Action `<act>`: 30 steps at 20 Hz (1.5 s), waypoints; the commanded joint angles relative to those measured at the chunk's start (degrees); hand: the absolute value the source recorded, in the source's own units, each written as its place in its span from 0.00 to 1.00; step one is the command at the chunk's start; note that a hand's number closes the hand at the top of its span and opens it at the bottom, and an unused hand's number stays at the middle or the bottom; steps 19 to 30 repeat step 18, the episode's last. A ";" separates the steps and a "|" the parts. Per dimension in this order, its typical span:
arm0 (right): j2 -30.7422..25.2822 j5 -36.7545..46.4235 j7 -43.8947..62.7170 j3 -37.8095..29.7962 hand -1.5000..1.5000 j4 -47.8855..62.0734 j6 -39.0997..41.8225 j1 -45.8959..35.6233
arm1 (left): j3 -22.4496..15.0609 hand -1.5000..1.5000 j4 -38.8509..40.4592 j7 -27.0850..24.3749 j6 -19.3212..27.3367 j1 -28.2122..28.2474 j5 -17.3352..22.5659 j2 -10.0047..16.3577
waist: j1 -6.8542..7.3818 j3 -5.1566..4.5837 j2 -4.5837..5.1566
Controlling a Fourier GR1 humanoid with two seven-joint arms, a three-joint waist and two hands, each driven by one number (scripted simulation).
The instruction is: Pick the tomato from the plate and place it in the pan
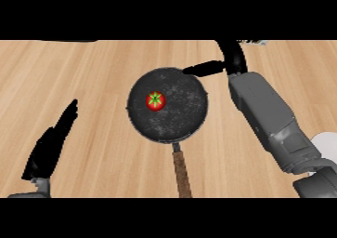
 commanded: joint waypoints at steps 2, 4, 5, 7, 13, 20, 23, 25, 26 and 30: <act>-8.33 -0.17 -7.32 -2.24 0.00 2.75 7.86 2.65 | 0.32 0.50 -2.47 0.69 -0.01 2.82 0.09 0.09 | -0.93 0.01 -0.34; -9.60 0.25 -11.62 -2.89 0.00 4.89 8.00 4.17 | 0.74 0.50 1.20 -2.23 -0.57 1.52 0.51 0.03 | -0.70 0.01 0.08; -12.49 0.46 -9.53 -2.86 0.00 5.25 10.96 3.02 | 0.20 0.50 -2.77 1.34 -0.65 1.49 0.03 0.38 | -0.94 0.03 -0.26; -14.09 0.77 -11.86 -3.47 0.00 7.20 12.00 3.08 | -0.80 0.50 -2.44 0.61 0.50 2.59 -1.32 -0.67 | -0.27 0.05 -0.02; -20.82 1.02 -16.28 -4.77 0.00 9.48 20.05 4.95 | 0.19 0.50 1.13 -0.59 0.88 0.08 -1.04 -1.47 | -0.62 0.07 0.13; -23.76 2.40 -17.32 -4.45 0.00 11.25 24.90 4.80 | 0.17 0.50 -0.93 0.36 -0.84 1.52 -0.40 -0.57 | -0.14 0.09 0.09; -23.76 2.40 -17.32 -4.45 0.00 11.25 24.90 4.80 | 0.17 0.50 -0.93 0.36 -0.84 1.52 -0.40 -0.57 | -0.14 0.09 0.09; -23.76 2.40 -17.32 -4.45 0.00 11.25 24.90 4.80 | 0.17 0.50 -0.93 0.36 -0.84 1.52 -0.40 -0.57 | -0.14 0.09 0.09; -23.76 2.40 -17.32 -4.45 0.00 11.25 24.90 4.80 | 0.17 0.50 -0.93 0.36 -0.84 1.52 -0.40 -0.57 | -0.14 0.09 0.09; -23.76 2.40 -17.32 -4.45 0.00 11.25 24.90 4.80 | 0.17 0.50 -0.93 0.36 -0.84 1.52 -0.40 -0.57 | -0.14 0.09 0.09</act>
